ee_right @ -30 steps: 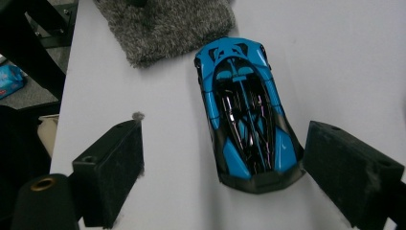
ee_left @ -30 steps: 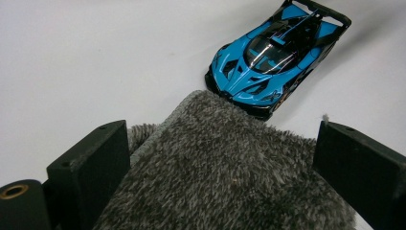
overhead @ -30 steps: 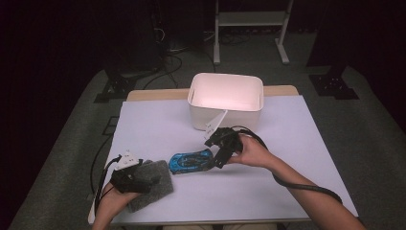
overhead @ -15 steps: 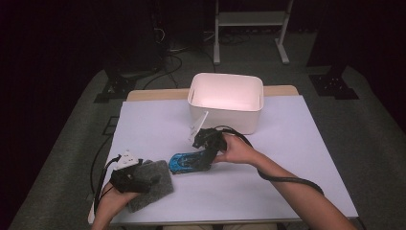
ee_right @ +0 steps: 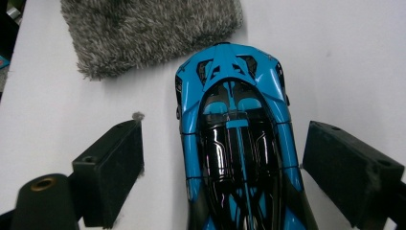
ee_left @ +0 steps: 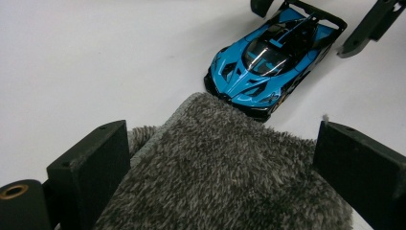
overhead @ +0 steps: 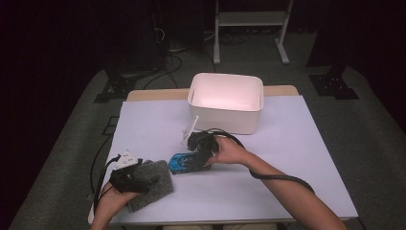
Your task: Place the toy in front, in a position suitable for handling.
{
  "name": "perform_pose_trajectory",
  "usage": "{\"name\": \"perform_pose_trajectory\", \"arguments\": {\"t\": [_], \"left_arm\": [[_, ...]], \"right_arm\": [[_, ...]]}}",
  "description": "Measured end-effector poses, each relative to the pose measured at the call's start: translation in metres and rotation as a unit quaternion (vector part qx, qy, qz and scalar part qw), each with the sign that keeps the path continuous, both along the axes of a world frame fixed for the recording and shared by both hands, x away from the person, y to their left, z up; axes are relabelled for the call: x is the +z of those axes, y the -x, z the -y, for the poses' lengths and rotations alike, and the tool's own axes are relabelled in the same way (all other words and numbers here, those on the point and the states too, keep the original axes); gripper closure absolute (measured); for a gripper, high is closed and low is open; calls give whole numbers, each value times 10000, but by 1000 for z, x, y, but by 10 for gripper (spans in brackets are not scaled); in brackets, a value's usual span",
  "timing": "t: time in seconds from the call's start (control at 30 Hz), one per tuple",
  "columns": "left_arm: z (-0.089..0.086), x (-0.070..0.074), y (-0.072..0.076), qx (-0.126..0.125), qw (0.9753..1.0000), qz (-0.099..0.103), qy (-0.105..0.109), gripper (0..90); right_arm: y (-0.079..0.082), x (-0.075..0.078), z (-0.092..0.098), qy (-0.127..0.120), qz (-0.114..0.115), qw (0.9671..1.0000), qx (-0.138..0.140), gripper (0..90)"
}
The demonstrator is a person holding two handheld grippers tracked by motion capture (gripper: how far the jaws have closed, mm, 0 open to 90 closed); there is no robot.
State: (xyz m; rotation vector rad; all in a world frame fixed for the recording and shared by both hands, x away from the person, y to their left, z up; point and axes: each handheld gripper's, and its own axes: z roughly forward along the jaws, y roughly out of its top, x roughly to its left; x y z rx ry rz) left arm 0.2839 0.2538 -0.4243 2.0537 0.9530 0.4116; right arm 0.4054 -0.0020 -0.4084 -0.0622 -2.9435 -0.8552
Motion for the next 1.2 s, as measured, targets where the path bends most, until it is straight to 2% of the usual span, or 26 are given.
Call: {"name": "perform_pose_trajectory", "arguments": {"t": [0.17,0.57,0.7,0.87,0.97,1.03,1.07,1.2], "left_arm": [[0,0,0,1,10000,6,5,51],[-1,0,0,-5,10000,-5,-13,50],[-2,0,0,1,10000,12,1,51],[-3,1,0,14,10000,10,12,50],[-3,1,1,19,10000,13,14,51],[-3,1,0,23,10000,15,12,51],[-3,1,0,22,10000,13,14,51],[-2,0,0,11,10000,5,8,50]], "right_arm": [[-4,-9,-3,59,-56,10000,-10,128],[-4,-23,-6,208,-21,9998,-34,128],[-3,-28,-7,217,100,9997,-8,128],[-2,-31,-6,235,134,9996,-31,128],[-1,-33,-4,128,194,9997,-37,136],[0,-34,-3,88,277,9996,-35,146],[3,-34,-3,120,446,9989,5,157],[3,-33,-4,157,445,9989,-26,171]]}}
